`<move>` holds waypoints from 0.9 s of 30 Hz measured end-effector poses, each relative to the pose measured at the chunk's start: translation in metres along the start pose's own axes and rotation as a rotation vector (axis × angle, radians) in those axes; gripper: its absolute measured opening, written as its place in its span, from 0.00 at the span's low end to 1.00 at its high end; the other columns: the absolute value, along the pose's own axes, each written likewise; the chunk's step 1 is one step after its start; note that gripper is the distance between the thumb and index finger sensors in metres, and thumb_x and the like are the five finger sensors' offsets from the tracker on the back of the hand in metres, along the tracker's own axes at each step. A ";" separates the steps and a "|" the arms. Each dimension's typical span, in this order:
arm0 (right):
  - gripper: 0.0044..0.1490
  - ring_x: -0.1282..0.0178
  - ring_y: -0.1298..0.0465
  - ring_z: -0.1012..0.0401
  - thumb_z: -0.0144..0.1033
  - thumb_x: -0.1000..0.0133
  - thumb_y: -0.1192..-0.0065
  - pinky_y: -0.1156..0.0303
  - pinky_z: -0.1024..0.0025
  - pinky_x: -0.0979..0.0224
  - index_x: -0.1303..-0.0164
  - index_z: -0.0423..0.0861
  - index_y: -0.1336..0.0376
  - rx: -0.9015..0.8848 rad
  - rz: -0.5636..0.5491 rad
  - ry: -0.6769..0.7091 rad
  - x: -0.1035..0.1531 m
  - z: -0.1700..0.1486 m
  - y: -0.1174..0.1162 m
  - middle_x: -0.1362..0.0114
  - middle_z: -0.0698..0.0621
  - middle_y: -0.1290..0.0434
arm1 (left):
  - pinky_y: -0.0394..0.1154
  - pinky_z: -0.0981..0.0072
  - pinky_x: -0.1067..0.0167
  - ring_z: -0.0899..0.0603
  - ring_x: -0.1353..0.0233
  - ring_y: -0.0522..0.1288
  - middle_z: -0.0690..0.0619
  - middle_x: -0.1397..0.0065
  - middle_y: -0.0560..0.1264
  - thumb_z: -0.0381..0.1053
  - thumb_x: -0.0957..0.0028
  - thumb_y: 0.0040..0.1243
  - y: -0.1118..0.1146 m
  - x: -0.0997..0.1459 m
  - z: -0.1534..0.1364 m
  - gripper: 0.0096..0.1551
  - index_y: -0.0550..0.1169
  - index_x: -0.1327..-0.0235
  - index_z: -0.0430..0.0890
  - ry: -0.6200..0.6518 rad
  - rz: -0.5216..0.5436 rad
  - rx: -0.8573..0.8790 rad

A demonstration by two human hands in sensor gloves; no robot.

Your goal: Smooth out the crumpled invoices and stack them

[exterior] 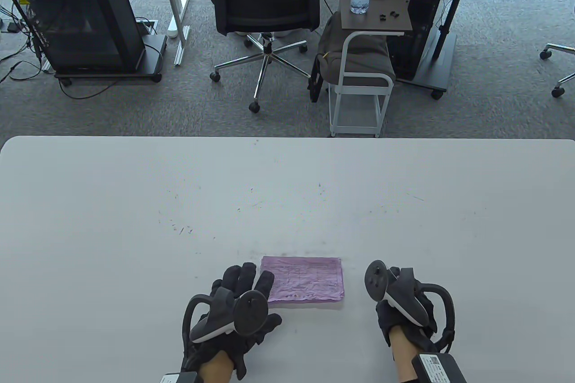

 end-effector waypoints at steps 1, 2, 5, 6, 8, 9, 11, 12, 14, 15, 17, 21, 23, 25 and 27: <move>0.36 0.49 0.20 0.48 0.33 0.46 0.31 0.17 0.66 0.54 0.30 0.39 0.43 -0.032 -0.007 0.011 0.004 0.001 0.003 0.35 0.36 0.28 | 0.50 0.23 0.33 0.20 0.21 0.39 0.36 0.19 0.37 0.66 0.40 0.57 0.001 0.003 0.002 0.50 0.51 0.16 0.46 0.006 0.007 0.013; 0.36 0.49 0.20 0.48 0.33 0.46 0.31 0.17 0.66 0.54 0.30 0.39 0.42 -0.108 -0.019 0.031 0.012 0.004 0.008 0.36 0.36 0.28 | 0.50 0.23 0.33 0.20 0.21 0.39 0.36 0.19 0.37 0.66 0.40 0.57 0.003 0.007 0.005 0.50 0.51 0.16 0.46 0.014 0.014 0.042; 0.35 0.51 0.20 0.48 0.33 0.46 0.30 0.18 0.66 0.56 0.31 0.38 0.41 -0.305 -0.054 0.081 0.029 0.017 0.015 0.37 0.35 0.27 | 0.52 0.25 0.32 0.20 0.21 0.41 0.36 0.19 0.37 0.66 0.41 0.58 0.011 0.011 0.006 0.50 0.50 0.16 0.45 0.036 -0.001 0.134; 0.34 0.52 0.20 0.48 0.33 0.46 0.30 0.18 0.66 0.57 0.31 0.39 0.41 -0.312 -0.065 0.107 0.033 0.022 0.018 0.38 0.36 0.26 | 0.52 0.25 0.32 0.20 0.21 0.41 0.36 0.19 0.37 0.65 0.41 0.58 0.013 0.012 0.006 0.51 0.50 0.16 0.45 0.043 -0.006 0.154; 0.33 0.53 0.19 0.50 0.34 0.46 0.31 0.18 0.68 0.59 0.32 0.39 0.40 -0.307 -0.113 0.163 0.043 0.033 0.024 0.39 0.37 0.25 | 0.53 0.27 0.32 0.21 0.21 0.43 0.36 0.20 0.36 0.65 0.41 0.58 0.014 0.013 0.005 0.51 0.50 0.16 0.44 0.069 -0.002 0.193; 0.32 0.54 0.19 0.50 0.33 0.46 0.31 0.18 0.68 0.59 0.32 0.40 0.39 -0.318 -0.128 0.177 0.047 0.037 0.025 0.40 0.38 0.25 | 0.55 0.28 0.32 0.21 0.21 0.44 0.35 0.20 0.37 0.64 0.41 0.59 0.013 0.013 0.004 0.51 0.50 0.16 0.44 0.085 0.008 0.211; 0.31 0.54 0.19 0.50 0.31 0.45 0.32 0.17 0.68 0.59 0.33 0.40 0.39 -0.376 -0.127 0.208 0.053 0.045 0.025 0.40 0.38 0.24 | 0.57 0.30 0.32 0.21 0.22 0.47 0.35 0.20 0.37 0.64 0.41 0.59 0.011 0.014 0.005 0.51 0.50 0.17 0.44 0.121 0.029 0.265; 0.31 0.54 0.19 0.50 0.31 0.45 0.32 0.17 0.68 0.59 0.33 0.40 0.39 -0.433 -0.125 0.223 0.056 0.049 0.025 0.40 0.38 0.24 | 0.58 0.31 0.32 0.22 0.22 0.48 0.35 0.20 0.38 0.64 0.41 0.60 0.011 0.014 0.006 0.51 0.50 0.17 0.44 0.149 0.035 0.308; 0.30 0.54 0.18 0.50 0.30 0.45 0.32 0.17 0.68 0.59 0.34 0.40 0.38 -0.542 -0.148 0.246 0.059 0.051 0.022 0.40 0.38 0.24 | 0.61 0.33 0.32 0.23 0.22 0.52 0.35 0.20 0.38 0.63 0.42 0.60 0.010 0.015 0.010 0.51 0.49 0.17 0.43 0.199 0.040 0.369; 0.29 0.54 0.18 0.50 0.29 0.46 0.33 0.16 0.67 0.59 0.34 0.40 0.38 -0.623 -0.168 0.275 0.061 0.051 0.019 0.40 0.38 0.24 | 0.63 0.35 0.33 0.24 0.23 0.55 0.35 0.20 0.39 0.62 0.41 0.60 0.009 0.015 0.012 0.51 0.49 0.17 0.43 0.233 0.037 0.405; 0.29 0.52 0.18 0.49 0.27 0.46 0.33 0.16 0.66 0.57 0.34 0.39 0.38 -0.707 -0.190 0.277 0.064 0.049 0.013 0.40 0.37 0.25 | 0.65 0.36 0.34 0.27 0.24 0.60 0.34 0.20 0.43 0.59 0.40 0.60 0.008 0.014 0.016 0.49 0.50 0.17 0.43 0.281 0.030 0.466; 0.29 0.51 0.19 0.48 0.25 0.46 0.33 0.15 0.66 0.55 0.34 0.39 0.39 -0.770 -0.179 0.376 0.069 0.050 0.011 0.39 0.37 0.25 | 0.69 0.39 0.36 0.30 0.27 0.68 0.32 0.20 0.49 0.57 0.39 0.60 0.005 0.014 0.021 0.49 0.49 0.18 0.41 0.330 0.048 0.571; 0.30 0.49 0.19 0.49 0.24 0.46 0.33 0.14 0.66 0.52 0.33 0.40 0.39 -0.814 -0.157 0.455 0.070 0.055 0.010 0.38 0.37 0.26 | 0.71 0.39 0.37 0.29 0.28 0.70 0.29 0.22 0.52 0.56 0.39 0.60 0.004 0.014 0.025 0.49 0.48 0.18 0.40 0.341 0.041 0.633; 0.30 0.48 0.19 0.49 0.24 0.46 0.33 0.14 0.66 0.51 0.34 0.41 0.39 -0.925 -0.156 0.529 0.073 0.063 0.011 0.37 0.38 0.26 | 0.71 0.38 0.36 0.28 0.27 0.69 0.28 0.22 0.52 0.56 0.39 0.60 0.003 0.016 0.026 0.51 0.45 0.18 0.39 0.347 0.046 0.670; 0.29 0.49 0.18 0.50 0.24 0.47 0.32 0.14 0.67 0.52 0.34 0.42 0.38 -1.027 -0.158 0.588 0.077 0.069 0.013 0.38 0.39 0.25 | 0.71 0.37 0.37 0.27 0.27 0.70 0.26 0.23 0.51 0.56 0.39 0.60 0.002 0.016 0.023 0.53 0.43 0.19 0.37 0.345 0.050 0.705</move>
Point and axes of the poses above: the tracker on the back of each hand, its own z axis roughly to the thumb side, its own x axis roughly from the fingertips to the wrist, y = z × x, the point moved 1 cm from there along -x, roughly from the wrist to the fingertips
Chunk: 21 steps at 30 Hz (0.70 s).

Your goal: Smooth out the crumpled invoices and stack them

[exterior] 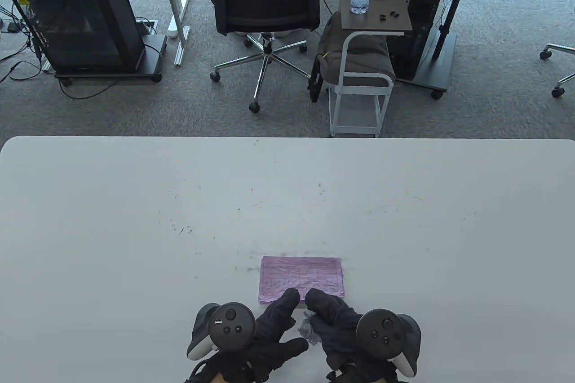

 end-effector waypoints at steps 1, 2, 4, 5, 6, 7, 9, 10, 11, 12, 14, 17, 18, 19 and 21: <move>0.28 0.50 0.18 0.50 0.25 0.47 0.31 0.14 0.67 0.54 0.35 0.42 0.37 -0.033 -0.011 0.032 0.001 0.005 -0.002 0.38 0.39 0.25 | 0.72 0.38 0.37 0.28 0.28 0.71 0.26 0.23 0.53 0.56 0.39 0.61 0.000 0.000 -0.001 0.54 0.42 0.20 0.36 0.005 0.001 0.041; 0.28 0.51 0.18 0.50 0.25 0.47 0.31 0.15 0.66 0.55 0.36 0.43 0.37 -0.031 -0.035 0.054 0.002 0.009 -0.003 0.39 0.39 0.25 | 0.75 0.40 0.39 0.31 0.31 0.75 0.28 0.24 0.56 0.55 0.40 0.62 0.000 0.001 -0.003 0.55 0.43 0.20 0.36 0.015 -0.003 0.097; 0.28 0.52 0.18 0.51 0.27 0.47 0.32 0.15 0.67 0.56 0.36 0.43 0.37 0.046 -0.066 0.102 0.005 0.015 -0.004 0.40 0.39 0.25 | 0.78 0.43 0.41 0.40 0.41 0.83 0.34 0.28 0.67 0.51 0.40 0.63 0.000 0.001 -0.004 0.51 0.46 0.20 0.35 0.042 0.010 0.221; 0.28 0.53 0.18 0.52 0.28 0.47 0.33 0.15 0.69 0.57 0.36 0.43 0.37 0.085 -0.075 0.128 0.006 0.016 -0.004 0.41 0.39 0.25 | 0.78 0.44 0.42 0.42 0.45 0.84 0.34 0.30 0.69 0.48 0.40 0.64 0.000 0.001 -0.004 0.49 0.48 0.20 0.35 0.046 0.038 0.251; 0.28 0.53 0.18 0.53 0.28 0.46 0.33 0.15 0.69 0.57 0.36 0.43 0.37 0.087 -0.085 0.133 0.007 0.017 -0.003 0.40 0.39 0.25 | 0.78 0.44 0.42 0.43 0.48 0.84 0.36 0.32 0.71 0.46 0.40 0.64 -0.002 0.002 -0.004 0.47 0.50 0.20 0.36 0.037 0.055 0.241; 0.28 0.53 0.18 0.52 0.28 0.47 0.33 0.15 0.69 0.57 0.36 0.43 0.37 0.077 -0.109 0.131 0.008 0.016 0.000 0.40 0.39 0.25 | 0.78 0.44 0.42 0.44 0.50 0.85 0.39 0.34 0.73 0.45 0.40 0.63 -0.004 0.003 -0.005 0.45 0.52 0.20 0.36 0.040 0.069 0.206; 0.28 0.53 0.18 0.52 0.27 0.47 0.33 0.15 0.69 0.57 0.36 0.42 0.37 0.058 -0.137 0.114 0.008 0.012 0.005 0.41 0.39 0.25 | 0.78 0.44 0.41 0.45 0.51 0.85 0.41 0.36 0.75 0.44 0.40 0.62 -0.006 0.004 -0.006 0.41 0.56 0.20 0.36 0.035 0.084 0.190; 0.28 0.53 0.18 0.52 0.27 0.47 0.34 0.15 0.69 0.57 0.36 0.42 0.37 0.049 -0.151 0.098 0.008 0.009 0.008 0.41 0.39 0.25 | 0.77 0.43 0.41 0.45 0.51 0.85 0.41 0.37 0.75 0.44 0.40 0.62 -0.008 0.005 -0.007 0.39 0.58 0.21 0.36 0.030 0.092 0.198; 0.28 0.53 0.18 0.53 0.27 0.47 0.34 0.15 0.69 0.58 0.36 0.42 0.37 0.039 -0.166 0.092 0.008 0.006 0.011 0.41 0.39 0.25 | 0.77 0.43 0.41 0.45 0.51 0.85 0.41 0.37 0.75 0.44 0.39 0.61 -0.009 0.006 -0.009 0.38 0.59 0.21 0.37 0.025 0.103 0.209; 0.28 0.53 0.18 0.53 0.27 0.47 0.34 0.15 0.69 0.58 0.36 0.42 0.37 0.033 -0.174 0.084 0.008 0.004 0.014 0.41 0.39 0.25 | 0.77 0.43 0.41 0.44 0.51 0.85 0.41 0.37 0.75 0.44 0.39 0.61 -0.010 0.006 -0.010 0.37 0.60 0.21 0.36 0.017 0.116 0.212; 0.28 0.53 0.18 0.53 0.27 0.47 0.34 0.15 0.69 0.58 0.36 0.42 0.38 0.027 -0.186 0.061 0.008 0.000 0.018 0.41 0.39 0.25 | 0.78 0.43 0.42 0.44 0.53 0.85 0.41 0.39 0.76 0.44 0.39 0.60 -0.013 0.008 -0.013 0.31 0.67 0.25 0.37 0.007 0.144 0.206; 0.30 0.50 0.19 0.50 0.32 0.44 0.36 0.16 0.66 0.55 0.32 0.40 0.41 0.004 -0.159 0.012 0.008 -0.007 0.020 0.39 0.39 0.26 | 0.78 0.44 0.43 0.45 0.55 0.86 0.42 0.41 0.78 0.46 0.39 0.60 -0.016 0.011 -0.014 0.28 0.70 0.28 0.37 0.002 0.192 0.203; 0.31 0.48 0.20 0.49 0.33 0.43 0.36 0.16 0.65 0.53 0.31 0.40 0.42 -0.013 -0.165 0.020 0.008 -0.008 0.020 0.37 0.37 0.28 | 0.78 0.44 0.43 0.45 0.55 0.86 0.42 0.41 0.78 0.46 0.38 0.60 -0.017 0.012 -0.014 0.28 0.70 0.28 0.37 0.006 0.190 0.216; 0.35 0.45 0.21 0.47 0.38 0.43 0.36 0.17 0.63 0.51 0.29 0.40 0.44 -0.029 -0.167 0.025 0.007 -0.010 0.021 0.33 0.35 0.30 | 0.78 0.44 0.43 0.45 0.55 0.86 0.42 0.41 0.78 0.46 0.38 0.60 -0.018 0.012 -0.014 0.28 0.70 0.29 0.37 0.009 0.195 0.229; 0.49 0.37 0.28 0.39 0.53 0.44 0.38 0.21 0.55 0.44 0.23 0.38 0.53 -0.083 -0.054 0.014 0.005 -0.013 0.017 0.25 0.27 0.42 | 0.78 0.43 0.43 0.44 0.55 0.86 0.41 0.41 0.79 0.47 0.38 0.58 -0.017 0.012 -0.014 0.27 0.71 0.29 0.37 0.018 0.194 0.246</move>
Point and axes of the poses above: the tracker on the back of each hand, its own z axis roughly to the thumb side, its own x axis roughly from the fingertips to the wrist, y = z × x, the point moved 1 cm from there along -x, roughly from the wrist to the fingertips
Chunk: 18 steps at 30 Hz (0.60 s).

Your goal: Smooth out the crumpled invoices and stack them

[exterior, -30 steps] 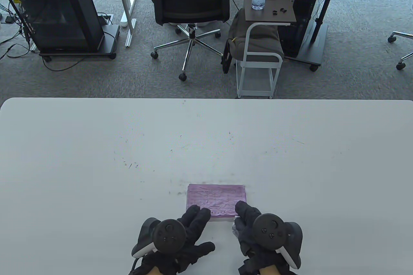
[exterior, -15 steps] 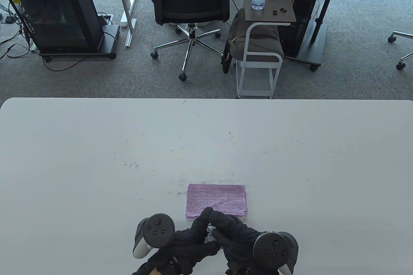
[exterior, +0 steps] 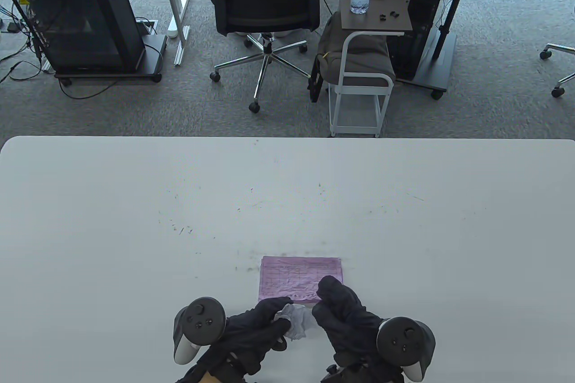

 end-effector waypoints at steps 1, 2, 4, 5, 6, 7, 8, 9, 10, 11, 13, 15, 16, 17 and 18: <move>0.55 0.33 0.33 0.36 0.57 0.44 0.39 0.24 0.50 0.41 0.22 0.37 0.57 -0.042 0.093 -0.015 -0.001 -0.002 -0.005 0.22 0.24 0.48 | 0.78 0.43 0.43 0.43 0.53 0.86 0.41 0.40 0.78 0.48 0.37 0.57 0.001 -0.001 0.000 0.27 0.71 0.29 0.36 0.005 -0.012 0.010; 0.59 0.31 0.36 0.34 0.59 0.45 0.39 0.26 0.47 0.39 0.21 0.37 0.61 -0.061 0.135 -0.023 -0.002 -0.004 -0.008 0.21 0.23 0.52 | 0.77 0.42 0.42 0.42 0.51 0.86 0.40 0.38 0.78 0.48 0.36 0.55 0.003 -0.002 0.000 0.28 0.70 0.28 0.36 0.008 -0.025 0.022; 0.61 0.31 0.37 0.33 0.61 0.46 0.39 0.26 0.47 0.39 0.21 0.36 0.62 -0.096 0.215 -0.034 -0.004 -0.009 -0.018 0.21 0.22 0.53 | 0.75 0.39 0.40 0.38 0.46 0.85 0.37 0.35 0.75 0.48 0.35 0.52 0.009 -0.005 0.000 0.29 0.68 0.26 0.36 0.006 -0.096 0.070; 0.58 0.32 0.35 0.34 0.59 0.45 0.37 0.25 0.48 0.40 0.21 0.36 0.58 -0.110 0.217 -0.043 -0.004 -0.010 -0.021 0.21 0.23 0.51 | 0.74 0.37 0.39 0.37 0.45 0.84 0.36 0.34 0.74 0.48 0.35 0.50 0.011 -0.005 0.000 0.29 0.67 0.25 0.36 0.010 -0.121 0.086; 0.48 0.34 0.32 0.37 0.52 0.44 0.35 0.24 0.50 0.42 0.24 0.37 0.49 -0.125 0.184 -0.053 -0.005 -0.010 -0.022 0.23 0.25 0.44 | 0.73 0.37 0.39 0.37 0.45 0.84 0.36 0.34 0.74 0.48 0.35 0.50 0.014 -0.005 0.000 0.29 0.67 0.25 0.35 0.014 -0.147 0.103; 0.40 0.39 0.26 0.40 0.47 0.44 0.35 0.21 0.52 0.45 0.29 0.38 0.42 -0.136 0.153 -0.048 -0.005 -0.010 -0.022 0.28 0.28 0.36 | 0.74 0.37 0.40 0.37 0.45 0.84 0.35 0.34 0.74 0.48 0.35 0.49 0.014 -0.005 0.000 0.27 0.68 0.29 0.34 0.004 -0.148 0.101; 0.29 0.42 0.24 0.42 0.40 0.43 0.35 0.20 0.54 0.47 0.34 0.40 0.37 -0.150 0.092 -0.046 -0.004 -0.009 -0.019 0.31 0.30 0.31 | 0.74 0.37 0.40 0.36 0.46 0.85 0.35 0.35 0.75 0.48 0.35 0.50 0.014 -0.004 -0.001 0.28 0.69 0.29 0.34 0.002 -0.136 0.085; 0.24 0.45 0.21 0.43 0.37 0.44 0.34 0.19 0.55 0.49 0.39 0.42 0.33 -0.142 0.010 -0.050 -0.003 -0.007 -0.015 0.34 0.31 0.28 | 0.75 0.38 0.41 0.37 0.47 0.85 0.36 0.36 0.76 0.48 0.35 0.50 0.013 -0.004 -0.001 0.28 0.69 0.28 0.34 -0.001 -0.137 0.065; 0.24 0.46 0.20 0.44 0.36 0.45 0.34 0.18 0.55 0.50 0.41 0.41 0.32 -0.128 -0.005 -0.035 -0.003 -0.006 -0.012 0.35 0.31 0.26 | 0.76 0.38 0.41 0.38 0.47 0.86 0.36 0.37 0.76 0.48 0.35 0.50 0.012 -0.004 -0.002 0.28 0.69 0.28 0.34 -0.006 -0.128 0.059; 0.23 0.46 0.20 0.45 0.35 0.45 0.34 0.18 0.56 0.50 0.41 0.42 0.33 -0.094 0.001 -0.017 -0.002 -0.005 -0.009 0.35 0.32 0.26 | 0.76 0.39 0.42 0.38 0.48 0.86 0.36 0.38 0.77 0.48 0.36 0.51 0.010 -0.005 -0.002 0.28 0.70 0.29 0.34 -0.012 -0.111 0.063; 0.24 0.49 0.18 0.47 0.34 0.45 0.36 0.17 0.58 0.52 0.40 0.42 0.35 -0.057 -0.048 0.005 -0.001 -0.003 -0.002 0.37 0.32 0.25 | 0.76 0.39 0.42 0.39 0.49 0.86 0.37 0.38 0.78 0.48 0.36 0.51 0.010 -0.005 -0.004 0.27 0.71 0.30 0.33 -0.017 -0.111 0.095; 0.25 0.61 0.16 0.56 0.31 0.44 0.37 0.16 0.66 0.61 0.37 0.43 0.37 -0.072 -0.067 0.024 0.000 -0.001 0.004 0.46 0.40 0.20 | 0.77 0.39 0.42 0.39 0.50 0.86 0.37 0.39 0.78 0.48 0.36 0.52 0.010 -0.005 -0.005 0.26 0.72 0.31 0.34 -0.019 -0.108 0.108; 0.26 0.62 0.17 0.56 0.30 0.44 0.37 0.16 0.66 0.62 0.34 0.44 0.38 -0.078 -0.087 0.022 0.001 0.001 0.006 0.47 0.41 0.20 | 0.77 0.39 0.42 0.39 0.50 0.86 0.37 0.39 0.78 0.48 0.36 0.52 0.009 -0.006 -0.006 0.26 0.73 0.32 0.34 -0.012 -0.111 0.098; 0.27 0.63 0.18 0.56 0.29 0.44 0.37 0.17 0.66 0.62 0.33 0.44 0.39 -0.072 -0.090 0.026 0.000 0.002 0.007 0.48 0.41 0.20 | 0.76 0.39 0.42 0.39 0.49 0.86 0.38 0.39 0.78 0.48 0.36 0.53 0.009 -0.006 -0.006 0.25 0.73 0.33 0.35 -0.011 -0.115 0.090; 0.26 0.63 0.18 0.57 0.30 0.43 0.37 0.18 0.66 0.62 0.34 0.44 0.38 -0.043 -0.083 0.041 0.000 0.004 0.007 0.48 0.41 0.20 | 0.76 0.39 0.42 0.39 0.49 0.86 0.38 0.39 0.78 0.48 0.36 0.52 0.009 -0.007 -0.006 0.25 0.73 0.33 0.35 -0.015 -0.119 0.085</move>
Point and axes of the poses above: the tracker on the back of each hand, its own z axis roughly to the thumb side, its own x axis roughly from the fingertips to the wrist, y = z × x, the point moved 1 cm from there along -x, roughly from the wrist to the fingertips
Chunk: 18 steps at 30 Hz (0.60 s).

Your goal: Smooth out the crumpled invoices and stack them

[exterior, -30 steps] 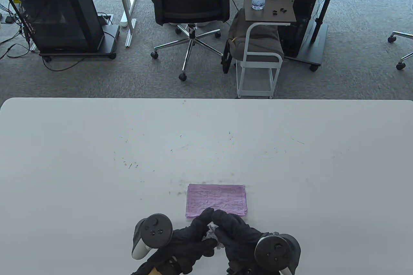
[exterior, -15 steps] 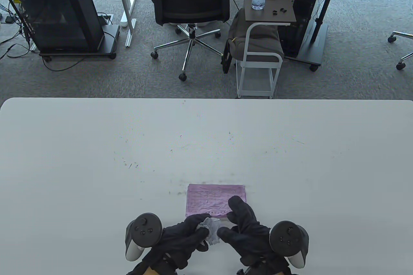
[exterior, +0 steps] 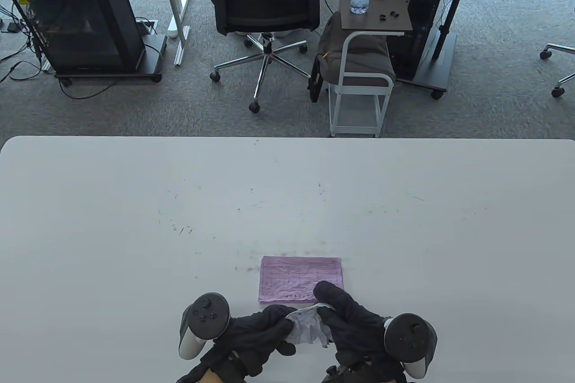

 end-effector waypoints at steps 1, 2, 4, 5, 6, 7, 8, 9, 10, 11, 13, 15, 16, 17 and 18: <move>0.25 0.64 0.18 0.57 0.30 0.43 0.37 0.18 0.67 0.63 0.34 0.44 0.37 0.037 -0.004 0.008 0.000 0.001 0.000 0.49 0.42 0.20 | 0.76 0.39 0.42 0.39 0.49 0.86 0.37 0.38 0.78 0.48 0.36 0.52 0.000 0.000 -0.001 0.25 0.73 0.33 0.35 -0.007 -0.001 0.003; 0.25 0.65 0.19 0.58 0.31 0.43 0.37 0.18 0.68 0.64 0.35 0.44 0.37 0.088 -0.009 0.019 0.000 0.003 0.000 0.50 0.42 0.20 | 0.76 0.39 0.42 0.38 0.49 0.86 0.37 0.38 0.78 0.48 0.35 0.52 -0.001 0.000 -0.001 0.25 0.73 0.33 0.35 -0.014 -0.006 0.009; 0.25 0.68 0.19 0.60 0.32 0.43 0.36 0.19 0.70 0.67 0.35 0.42 0.36 0.179 -0.005 0.053 -0.001 0.007 0.001 0.54 0.43 0.19 | 0.75 0.38 0.41 0.37 0.48 0.86 0.36 0.38 0.78 0.48 0.35 0.52 -0.001 0.001 -0.002 0.25 0.74 0.34 0.35 -0.031 -0.028 0.020; 0.25 0.70 0.20 0.61 0.33 0.43 0.36 0.19 0.71 0.68 0.36 0.42 0.36 0.208 0.006 0.058 -0.001 0.008 0.001 0.55 0.44 0.19 | 0.75 0.37 0.41 0.37 0.48 0.86 0.36 0.38 0.77 0.49 0.35 0.52 -0.002 0.002 -0.003 0.25 0.74 0.34 0.35 -0.036 -0.033 0.021; 0.25 0.71 0.20 0.62 0.34 0.43 0.36 0.20 0.72 0.69 0.36 0.42 0.36 0.246 0.010 0.069 0.000 0.009 0.000 0.56 0.45 0.19 | 0.75 0.37 0.41 0.36 0.48 0.86 0.36 0.38 0.77 0.49 0.35 0.52 -0.003 0.003 -0.004 0.25 0.74 0.34 0.35 -0.042 -0.034 0.020; 0.25 0.72 0.21 0.63 0.35 0.43 0.35 0.20 0.72 0.70 0.37 0.42 0.35 0.266 0.004 0.076 0.000 0.011 0.000 0.58 0.46 0.18 | 0.75 0.37 0.41 0.36 0.48 0.85 0.36 0.37 0.77 0.50 0.35 0.52 -0.004 0.005 -0.004 0.25 0.74 0.34 0.35 -0.038 -0.037 0.016; 0.25 0.73 0.21 0.63 0.36 0.43 0.35 0.20 0.72 0.71 0.37 0.42 0.35 0.278 0.004 0.076 0.000 0.011 0.000 0.59 0.47 0.18 | 0.75 0.37 0.41 0.36 0.47 0.85 0.36 0.37 0.77 0.51 0.35 0.52 -0.006 0.006 -0.005 0.26 0.75 0.34 0.35 -0.038 -0.032 0.005; 0.25 0.74 0.21 0.63 0.37 0.43 0.35 0.20 0.72 0.72 0.38 0.41 0.34 0.279 0.009 0.067 0.001 0.011 0.000 0.61 0.47 0.18 | 0.74 0.37 0.41 0.36 0.47 0.85 0.35 0.37 0.77 0.51 0.35 0.51 -0.008 0.008 -0.006 0.26 0.74 0.34 0.35 -0.048 -0.014 -0.015; 0.25 0.75 0.21 0.64 0.39 0.43 0.34 0.20 0.72 0.72 0.39 0.42 0.34 0.289 0.007 0.063 0.002 0.011 0.000 0.63 0.48 0.18 | 0.73 0.36 0.40 0.35 0.44 0.84 0.35 0.34 0.75 0.54 0.35 0.51 -0.010 0.009 -0.006 0.29 0.73 0.31 0.36 -0.048 -0.001 -0.030; 0.25 0.76 0.22 0.64 0.40 0.44 0.34 0.21 0.72 0.73 0.41 0.42 0.33 0.311 -0.002 0.059 0.003 0.011 0.000 0.64 0.49 0.19 | 0.71 0.34 0.38 0.33 0.39 0.81 0.34 0.30 0.71 0.57 0.35 0.50 -0.012 0.011 -0.006 0.32 0.69 0.27 0.37 -0.043 0.030 -0.051; 0.24 0.78 0.22 0.64 0.42 0.44 0.33 0.21 0.72 0.74 0.43 0.43 0.31 0.361 0.018 0.050 0.004 0.011 0.000 0.67 0.51 0.19 | 0.69 0.32 0.36 0.29 0.32 0.74 0.34 0.23 0.62 0.62 0.36 0.50 -0.017 0.015 -0.003 0.41 0.60 0.20 0.38 -0.011 0.074 -0.063; 0.23 0.80 0.23 0.65 0.46 0.45 0.33 0.21 0.72 0.75 0.47 0.43 0.29 0.423 0.031 0.043 0.004 0.011 -0.002 0.70 0.53 0.20 | 0.67 0.32 0.35 0.26 0.27 0.68 0.35 0.20 0.56 0.67 0.39 0.52 -0.019 0.017 0.003 0.47 0.56 0.18 0.39 0.027 0.097 -0.090; 0.23 0.81 0.23 0.65 0.46 0.45 0.33 0.21 0.71 0.76 0.48 0.44 0.29 0.467 0.053 0.044 0.004 0.012 -0.004 0.71 0.53 0.20 | 0.66 0.32 0.35 0.25 0.26 0.67 0.35 0.19 0.54 0.69 0.41 0.53 -0.018 0.018 0.008 0.50 0.55 0.18 0.39 0.045 0.098 -0.122; 0.23 0.81 0.23 0.65 0.47 0.45 0.33 0.21 0.72 0.76 0.49 0.44 0.28 0.518 0.077 0.054 0.004 0.014 -0.008 0.71 0.54 0.20 | 0.66 0.31 0.35 0.25 0.26 0.66 0.35 0.19 0.54 0.71 0.43 0.54 -0.014 0.017 0.014 0.53 0.55 0.18 0.39 0.072 0.084 -0.159; 0.23 0.82 0.23 0.65 0.48 0.45 0.33 0.21 0.72 0.76 0.50 0.44 0.28 0.552 0.096 0.066 0.003 0.015 -0.011 0.72 0.54 0.20 | 0.66 0.30 0.35 0.25 0.26 0.66 0.35 0.19 0.54 0.71 0.45 0.57 -0.009 0.015 0.018 0.55 0.55 0.18 0.39 0.078 0.072 -0.180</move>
Point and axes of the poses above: the tracker on the back of each hand, its own z axis roughly to the thumb side, its own x axis roughly from the fingertips to the wrist, y = z × x, the point moved 1 cm from there along -x, roughly from the wrist to the fingertips
